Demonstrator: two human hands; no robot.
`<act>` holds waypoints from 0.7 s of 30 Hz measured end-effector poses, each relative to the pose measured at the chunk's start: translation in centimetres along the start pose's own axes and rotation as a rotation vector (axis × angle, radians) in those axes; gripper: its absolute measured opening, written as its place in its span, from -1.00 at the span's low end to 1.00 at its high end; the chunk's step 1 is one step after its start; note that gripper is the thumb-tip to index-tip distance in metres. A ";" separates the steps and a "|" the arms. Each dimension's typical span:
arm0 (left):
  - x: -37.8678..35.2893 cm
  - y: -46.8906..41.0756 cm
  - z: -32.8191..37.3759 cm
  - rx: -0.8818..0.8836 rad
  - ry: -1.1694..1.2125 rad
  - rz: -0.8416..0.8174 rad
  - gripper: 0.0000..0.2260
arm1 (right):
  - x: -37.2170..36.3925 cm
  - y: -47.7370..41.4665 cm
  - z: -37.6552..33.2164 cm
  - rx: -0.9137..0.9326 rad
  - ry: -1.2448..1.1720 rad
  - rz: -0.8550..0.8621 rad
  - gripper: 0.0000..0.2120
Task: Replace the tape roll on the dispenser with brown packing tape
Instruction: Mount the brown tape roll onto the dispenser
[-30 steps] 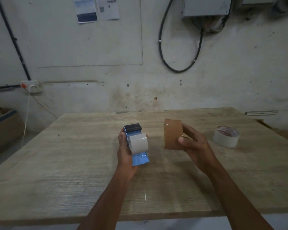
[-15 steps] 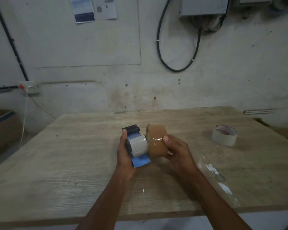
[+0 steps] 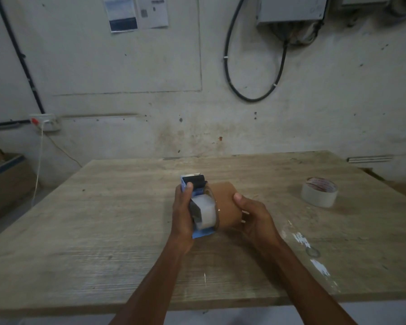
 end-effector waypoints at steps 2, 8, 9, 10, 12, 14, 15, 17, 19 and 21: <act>-0.6 0.2 0.2 -0.023 -0.027 -0.023 -0.55 | -0.4 0.2 0.0 0.007 0.016 -0.029 -0.75; -0.5 0.5 -1.0 0.071 -0.077 -0.016 -0.11 | -1.7 0.8 -0.5 0.061 0.000 -0.123 -0.67; -0.6 0.7 -1.0 0.083 -0.077 -0.025 -0.09 | -1.9 0.9 -0.4 0.055 -0.001 -0.142 -0.68; -0.8 0.8 -1.0 0.092 -0.074 -0.030 -0.08 | -2.0 0.8 -0.2 0.050 0.005 -0.162 -0.66; -1.1 0.9 -0.9 0.096 -0.060 -0.051 -0.08 | -2.3 0.9 0.2 0.038 0.020 -0.187 -0.63; -1.3 1.1 -0.9 0.114 -0.039 -0.085 -0.08 | -2.4 0.9 0.4 0.032 0.037 -0.184 -0.64; -1.4 1.1 -0.9 0.124 -0.041 -0.096 -0.09 | -2.3 0.8 0.5 0.039 0.056 -0.175 -0.65; -1.2 1.1 -1.0 0.145 -0.049 -0.103 -0.16 | -2.3 0.6 0.4 0.052 0.105 -0.166 -0.66; -1.5 1.3 -1.2 0.194 -0.037 -0.126 -0.19 | -2.3 0.6 0.3 0.079 0.140 -0.160 -0.66; -1.7 1.5 -1.3 0.231 -0.023 -0.141 -0.20 | -2.6 0.6 -0.2 0.114 0.155 -0.173 -0.64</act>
Point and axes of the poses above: each hand's wrist, its own y-axis away from the middle knuckle, its own x-axis out of the back of the hand, z = x × y, the point moved 10 cm from there along -y, towards the middle knuckle, and after that the axes turned 8 degrees about z, right-handed, at the moved point
